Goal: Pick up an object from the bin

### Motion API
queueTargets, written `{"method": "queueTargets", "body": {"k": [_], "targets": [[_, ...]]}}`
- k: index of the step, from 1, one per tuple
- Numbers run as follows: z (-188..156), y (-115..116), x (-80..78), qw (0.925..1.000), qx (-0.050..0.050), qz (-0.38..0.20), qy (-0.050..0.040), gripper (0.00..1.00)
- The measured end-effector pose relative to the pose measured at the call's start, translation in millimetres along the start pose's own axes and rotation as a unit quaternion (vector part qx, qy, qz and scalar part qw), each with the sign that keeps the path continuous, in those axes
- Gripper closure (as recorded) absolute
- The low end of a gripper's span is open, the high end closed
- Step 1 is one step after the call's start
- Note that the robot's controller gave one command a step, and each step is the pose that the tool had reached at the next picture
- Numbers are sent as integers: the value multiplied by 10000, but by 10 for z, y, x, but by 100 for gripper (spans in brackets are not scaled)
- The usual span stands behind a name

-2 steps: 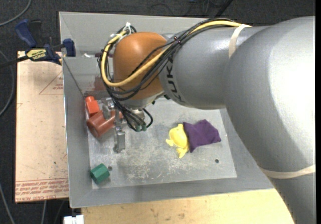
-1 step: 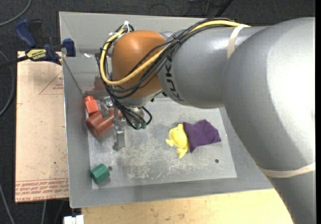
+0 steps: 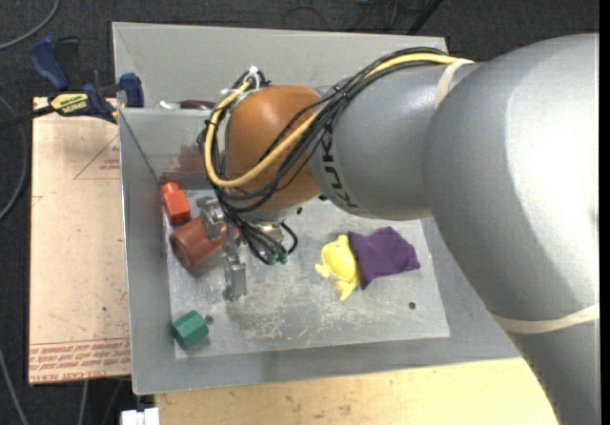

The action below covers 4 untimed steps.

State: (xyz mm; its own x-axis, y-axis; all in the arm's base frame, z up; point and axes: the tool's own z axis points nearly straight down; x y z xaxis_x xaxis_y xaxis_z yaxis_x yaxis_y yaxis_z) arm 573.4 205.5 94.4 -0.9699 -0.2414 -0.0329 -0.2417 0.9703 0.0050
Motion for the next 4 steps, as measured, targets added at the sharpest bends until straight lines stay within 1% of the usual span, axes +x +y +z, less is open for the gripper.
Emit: {"method": "queueTargets", "body": {"k": [1,2,3,4], "targets": [[75,80,-149,9982,16,-592,14,0],[78,118,-263,9950,10,-1003,-26,0],[82,-165,-339,9774,-23,-2110,-76,0],[-62,-371,-426,9823,4,-1870,-32,0]]}}
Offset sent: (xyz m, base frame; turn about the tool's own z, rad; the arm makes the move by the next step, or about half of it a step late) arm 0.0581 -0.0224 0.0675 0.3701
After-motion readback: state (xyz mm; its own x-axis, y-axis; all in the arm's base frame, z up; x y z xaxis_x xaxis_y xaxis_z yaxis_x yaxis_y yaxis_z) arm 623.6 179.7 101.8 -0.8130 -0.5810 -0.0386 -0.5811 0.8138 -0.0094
